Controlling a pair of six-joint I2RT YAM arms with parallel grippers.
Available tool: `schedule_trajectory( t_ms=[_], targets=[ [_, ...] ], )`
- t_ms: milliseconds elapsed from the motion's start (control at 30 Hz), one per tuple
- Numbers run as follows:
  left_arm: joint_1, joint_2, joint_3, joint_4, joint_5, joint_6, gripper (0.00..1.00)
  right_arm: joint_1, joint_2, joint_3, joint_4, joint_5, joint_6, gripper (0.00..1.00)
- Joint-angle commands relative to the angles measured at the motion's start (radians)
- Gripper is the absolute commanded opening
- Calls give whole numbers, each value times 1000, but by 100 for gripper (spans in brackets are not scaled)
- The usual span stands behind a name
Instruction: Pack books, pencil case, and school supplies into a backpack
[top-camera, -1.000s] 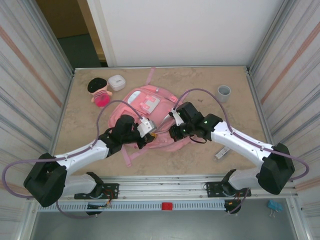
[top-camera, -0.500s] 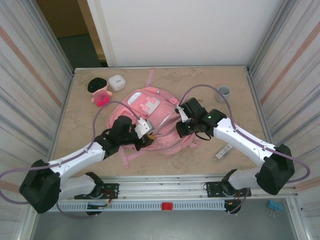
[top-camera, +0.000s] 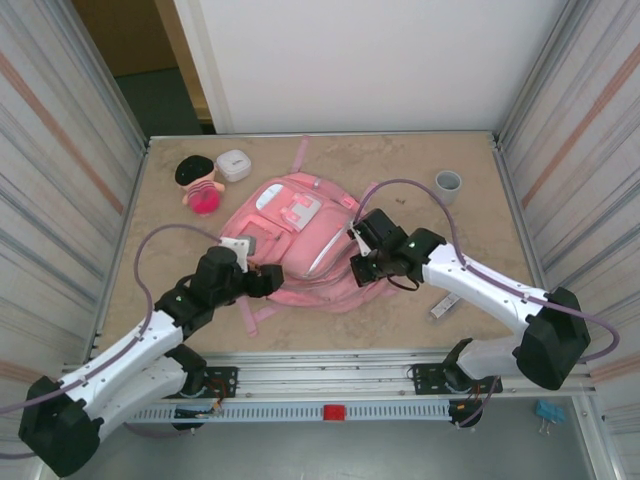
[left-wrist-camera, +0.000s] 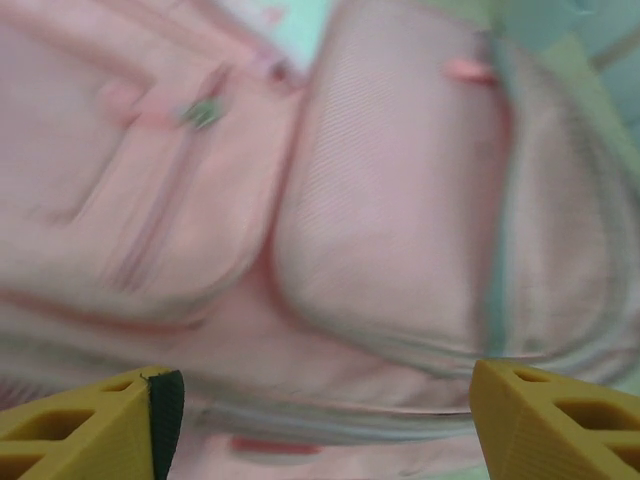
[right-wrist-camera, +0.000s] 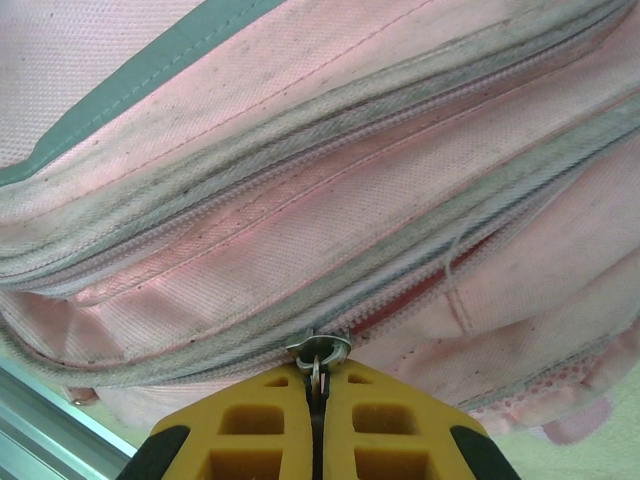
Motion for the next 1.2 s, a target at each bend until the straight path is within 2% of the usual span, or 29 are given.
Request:
schedule_trajectory(
  t_ms=[0,100,400,600,767,967,1167],
  targets=[
    [74,23,-71,45,49,-155,76,31,-23,-12,13,15,34,0],
    [138,83,-97,142,132,-160,75,65,-27,-15,16,25,55,0],
    [221,337,13,285,201,-87,75,254,6,2,60,64,135,0],
    [330,535,163,321,325,-70,73,334,81,29,208,41,184,0],
    [350,649,270,334,408,-87,72,364,186,77,328,-21,212,0],
    [350,613,275,298,391,-114,76,366,263,130,389,-3,229,0],
    [350,364,188,153,283,-135,78,341,300,155,428,-16,228,0]
  ],
)
